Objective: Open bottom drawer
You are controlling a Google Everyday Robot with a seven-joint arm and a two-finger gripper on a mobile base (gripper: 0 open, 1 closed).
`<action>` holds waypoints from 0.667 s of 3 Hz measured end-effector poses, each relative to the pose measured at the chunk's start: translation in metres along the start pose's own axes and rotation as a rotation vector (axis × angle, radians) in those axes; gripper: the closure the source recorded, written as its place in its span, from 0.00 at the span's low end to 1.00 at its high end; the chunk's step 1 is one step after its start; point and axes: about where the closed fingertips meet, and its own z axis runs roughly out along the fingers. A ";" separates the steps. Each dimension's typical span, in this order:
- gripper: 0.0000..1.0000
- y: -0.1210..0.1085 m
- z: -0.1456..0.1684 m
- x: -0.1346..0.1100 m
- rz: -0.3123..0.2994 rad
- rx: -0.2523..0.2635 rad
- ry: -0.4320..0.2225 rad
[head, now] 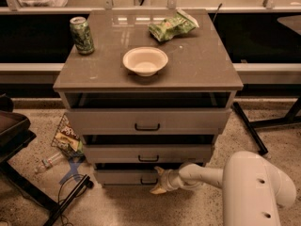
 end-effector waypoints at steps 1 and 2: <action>0.64 0.002 0.002 -0.001 0.000 -0.003 -0.001; 0.87 0.006 0.000 0.001 0.008 -0.005 -0.010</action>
Offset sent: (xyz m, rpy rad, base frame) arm -0.0211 -0.0135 -0.0019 0.0462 0.0182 -0.0184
